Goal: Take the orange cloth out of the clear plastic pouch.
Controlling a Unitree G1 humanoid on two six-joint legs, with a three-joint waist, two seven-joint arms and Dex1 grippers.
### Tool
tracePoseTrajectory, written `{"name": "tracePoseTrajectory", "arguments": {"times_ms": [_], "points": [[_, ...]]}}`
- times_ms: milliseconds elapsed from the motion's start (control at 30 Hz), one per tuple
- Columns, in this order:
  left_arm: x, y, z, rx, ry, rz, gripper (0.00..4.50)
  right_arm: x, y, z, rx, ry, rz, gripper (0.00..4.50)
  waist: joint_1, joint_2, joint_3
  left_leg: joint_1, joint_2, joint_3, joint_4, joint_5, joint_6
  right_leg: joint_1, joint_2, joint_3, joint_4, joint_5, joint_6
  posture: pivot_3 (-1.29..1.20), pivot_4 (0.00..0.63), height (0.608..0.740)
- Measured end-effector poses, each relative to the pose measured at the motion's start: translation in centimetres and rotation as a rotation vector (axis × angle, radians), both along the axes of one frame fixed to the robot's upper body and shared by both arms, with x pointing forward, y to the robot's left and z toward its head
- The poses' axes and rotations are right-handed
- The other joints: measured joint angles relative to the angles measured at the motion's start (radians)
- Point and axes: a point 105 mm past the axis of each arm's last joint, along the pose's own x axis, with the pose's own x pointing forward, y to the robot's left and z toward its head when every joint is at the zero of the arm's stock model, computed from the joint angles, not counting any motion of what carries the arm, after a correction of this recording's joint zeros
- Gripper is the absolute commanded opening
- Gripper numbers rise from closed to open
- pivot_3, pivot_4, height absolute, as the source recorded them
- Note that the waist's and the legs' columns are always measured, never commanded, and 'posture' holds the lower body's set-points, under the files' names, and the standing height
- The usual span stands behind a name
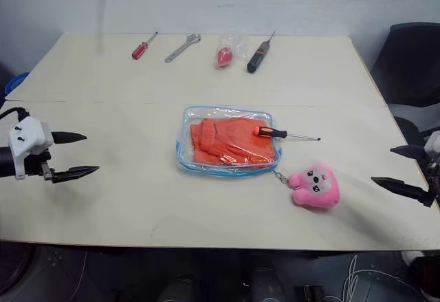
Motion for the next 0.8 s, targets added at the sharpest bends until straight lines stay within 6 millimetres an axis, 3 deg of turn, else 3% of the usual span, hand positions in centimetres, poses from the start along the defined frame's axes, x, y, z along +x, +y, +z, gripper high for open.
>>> {"name": "tracePoseTrajectory", "arguments": {"times_ms": [600, 800], "points": [[0.5, -1.1, -0.6, -0.062, 0.008, 0.015, 4.48, 0.5, 0.7, 0.3, -0.011, -0.034, -0.02, 4.5, 0.0, 0.0, 0.0, 0.0, 0.0, 0.001, 0.0, 0.0, 0.0, 0.0, 0.0, 0.001, 0.001, 0.0, 0.0, 0.0, 0.15, 0.74], [1.0, -3.6, 0.4, -0.174, 0.01, -0.03, 4.48, 0.7, 1.3, 0.2, 0.024, -0.033, -0.036, 4.5, 0.002, 0.0, 0.0, -0.001, -0.001, 0.001, 0.001, 0.0, -0.001, 0.0, 0.0, 0.001, 0.004, 0.0, 0.0, 0.0, 0.15, 0.74]]}}
